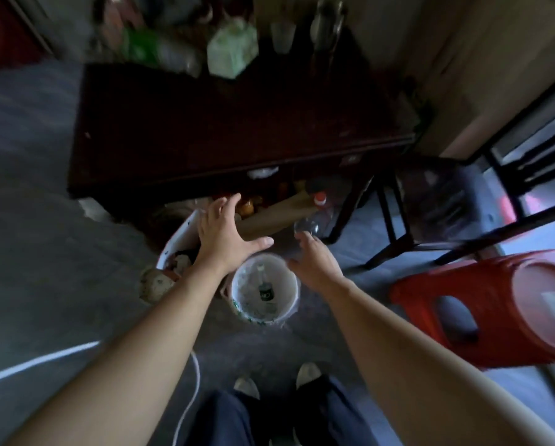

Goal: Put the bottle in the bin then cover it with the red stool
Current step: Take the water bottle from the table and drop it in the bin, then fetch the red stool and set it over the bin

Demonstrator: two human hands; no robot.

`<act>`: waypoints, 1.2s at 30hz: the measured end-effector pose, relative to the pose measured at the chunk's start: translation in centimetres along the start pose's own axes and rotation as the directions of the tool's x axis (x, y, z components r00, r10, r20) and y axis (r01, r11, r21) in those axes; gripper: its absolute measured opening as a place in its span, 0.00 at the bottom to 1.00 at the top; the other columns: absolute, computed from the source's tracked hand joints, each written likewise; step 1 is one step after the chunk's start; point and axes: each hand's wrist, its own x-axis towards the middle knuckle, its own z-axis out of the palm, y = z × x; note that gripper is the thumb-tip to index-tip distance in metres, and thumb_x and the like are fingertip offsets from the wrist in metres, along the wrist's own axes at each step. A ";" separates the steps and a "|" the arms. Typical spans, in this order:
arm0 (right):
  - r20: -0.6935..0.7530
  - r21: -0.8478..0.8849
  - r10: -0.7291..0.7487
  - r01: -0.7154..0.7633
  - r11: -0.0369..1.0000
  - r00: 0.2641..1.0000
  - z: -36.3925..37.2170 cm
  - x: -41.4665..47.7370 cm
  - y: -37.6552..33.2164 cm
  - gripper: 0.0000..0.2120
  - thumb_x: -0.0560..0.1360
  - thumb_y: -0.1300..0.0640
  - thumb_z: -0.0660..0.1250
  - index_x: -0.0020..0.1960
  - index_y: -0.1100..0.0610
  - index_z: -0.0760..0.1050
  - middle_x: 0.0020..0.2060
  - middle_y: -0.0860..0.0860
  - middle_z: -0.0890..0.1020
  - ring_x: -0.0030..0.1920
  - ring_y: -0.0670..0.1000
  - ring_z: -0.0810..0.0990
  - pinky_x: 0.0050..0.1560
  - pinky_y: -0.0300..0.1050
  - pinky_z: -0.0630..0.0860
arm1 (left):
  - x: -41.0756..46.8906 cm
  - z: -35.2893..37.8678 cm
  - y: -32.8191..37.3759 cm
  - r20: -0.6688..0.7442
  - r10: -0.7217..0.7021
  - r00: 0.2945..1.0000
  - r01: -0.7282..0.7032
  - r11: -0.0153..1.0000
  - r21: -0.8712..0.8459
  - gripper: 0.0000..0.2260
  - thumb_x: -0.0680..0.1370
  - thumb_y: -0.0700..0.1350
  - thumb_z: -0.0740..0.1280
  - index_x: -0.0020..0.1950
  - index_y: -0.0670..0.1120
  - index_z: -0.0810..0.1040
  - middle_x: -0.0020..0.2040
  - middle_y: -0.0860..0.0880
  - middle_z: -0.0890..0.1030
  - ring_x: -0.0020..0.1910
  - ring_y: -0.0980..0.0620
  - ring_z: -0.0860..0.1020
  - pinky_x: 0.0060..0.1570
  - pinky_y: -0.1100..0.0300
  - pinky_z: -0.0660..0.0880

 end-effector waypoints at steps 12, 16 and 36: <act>-0.222 0.076 0.169 -0.156 0.985 0.960 -13.3 -10.6 -2.6 0.30 0.73 0.53 0.68 0.72 0.56 0.64 0.65 0.57 0.74 0.65 0.59 0.74 0.60 0.50 0.72 | -0.4 -4.4 18.4 -0.002 0.269 0.963 -0.268 0.959 -0.096 0.41 0.65 0.61 0.75 0.72 0.46 0.66 0.70 0.41 0.70 0.70 0.42 0.67 0.71 0.45 0.61; -0.305 0.130 0.283 -0.255 0.958 0.909 -16.9 -14.2 1.2 0.29 0.72 0.54 0.67 0.71 0.57 0.65 0.64 0.59 0.73 0.65 0.61 0.74 0.60 0.49 0.71 | -2.4 -1.8 24.1 0.058 0.373 0.926 -0.368 0.927 -0.077 0.40 0.66 0.61 0.75 0.73 0.46 0.66 0.71 0.41 0.69 0.71 0.42 0.67 0.71 0.45 0.60; -0.368 0.414 0.756 -0.633 0.654 0.541 -25.2 -33.7 26.2 0.28 0.71 0.52 0.66 0.70 0.55 0.67 0.65 0.59 0.74 0.65 0.62 0.73 0.61 0.50 0.72 | -14.4 15.1 44.1 0.318 0.598 0.736 -0.620 0.784 -0.039 0.39 0.66 0.61 0.75 0.72 0.48 0.68 0.73 0.41 0.67 0.72 0.41 0.65 0.71 0.45 0.58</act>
